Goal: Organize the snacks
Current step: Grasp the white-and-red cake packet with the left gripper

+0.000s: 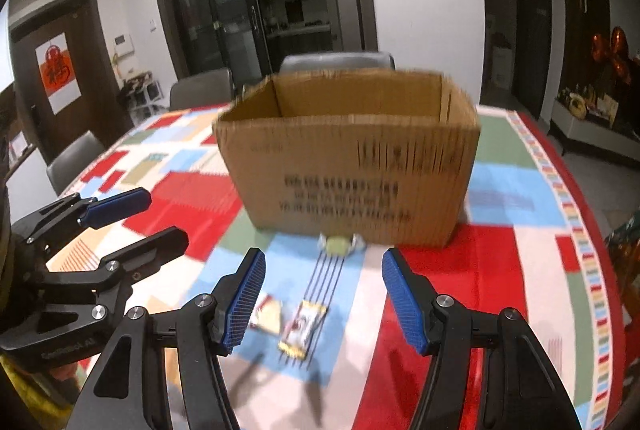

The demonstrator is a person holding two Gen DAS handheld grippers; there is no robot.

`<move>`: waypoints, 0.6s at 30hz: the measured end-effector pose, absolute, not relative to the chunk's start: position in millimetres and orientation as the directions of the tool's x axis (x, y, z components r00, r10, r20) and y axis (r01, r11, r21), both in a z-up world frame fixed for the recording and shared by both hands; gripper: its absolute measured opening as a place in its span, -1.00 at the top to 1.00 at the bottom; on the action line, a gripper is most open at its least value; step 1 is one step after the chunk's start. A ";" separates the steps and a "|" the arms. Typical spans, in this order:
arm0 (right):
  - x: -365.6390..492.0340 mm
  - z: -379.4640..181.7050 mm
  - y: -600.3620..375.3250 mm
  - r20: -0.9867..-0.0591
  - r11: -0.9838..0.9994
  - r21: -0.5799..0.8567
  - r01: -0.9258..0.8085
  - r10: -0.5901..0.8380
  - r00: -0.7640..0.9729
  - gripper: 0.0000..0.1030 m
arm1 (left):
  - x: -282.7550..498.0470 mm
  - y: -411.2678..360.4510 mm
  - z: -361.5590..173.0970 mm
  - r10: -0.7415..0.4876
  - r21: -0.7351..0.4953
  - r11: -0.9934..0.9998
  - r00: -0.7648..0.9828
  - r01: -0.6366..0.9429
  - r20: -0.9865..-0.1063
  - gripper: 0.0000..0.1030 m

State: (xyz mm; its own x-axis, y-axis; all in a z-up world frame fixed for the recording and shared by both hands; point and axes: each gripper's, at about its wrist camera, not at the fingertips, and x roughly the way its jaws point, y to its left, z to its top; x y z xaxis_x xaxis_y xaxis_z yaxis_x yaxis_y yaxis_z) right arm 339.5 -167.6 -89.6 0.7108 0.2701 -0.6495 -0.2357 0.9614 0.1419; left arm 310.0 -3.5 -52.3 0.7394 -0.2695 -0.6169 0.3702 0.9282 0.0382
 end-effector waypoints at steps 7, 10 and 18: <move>331.5 -116.6 -167.1 -0.689 0.966 0.137 -0.220 0.253 0.679 -0.19 | 313.7 -7.6 -98.1 -0.292 -0.023 0.923 0.662 0.383 -0.690 -0.12; 330.7 -124.8 -167.8 -0.703 0.969 0.128 -0.212 0.239 0.670 -0.19 | 318.5 -14.7 -113.7 -0.297 -0.043 0.922 0.631 0.385 -0.716 -0.12; 332.3 -139.0 -174.8 -0.726 0.974 0.125 -0.190 0.220 0.652 -0.19 | 330.5 -23.5 -137.9 -0.291 -0.078 0.930 0.594 0.358 -0.750 -0.11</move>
State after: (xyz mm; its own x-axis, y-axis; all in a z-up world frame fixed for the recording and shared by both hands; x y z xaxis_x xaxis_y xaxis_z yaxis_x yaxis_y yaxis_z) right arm 332.3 -174.8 -139.0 0.6519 0.2201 -0.7256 -0.1897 0.9738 0.1250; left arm 330.5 -23.5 -137.9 0.5936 -0.2915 -0.7501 0.3583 0.9303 -0.0780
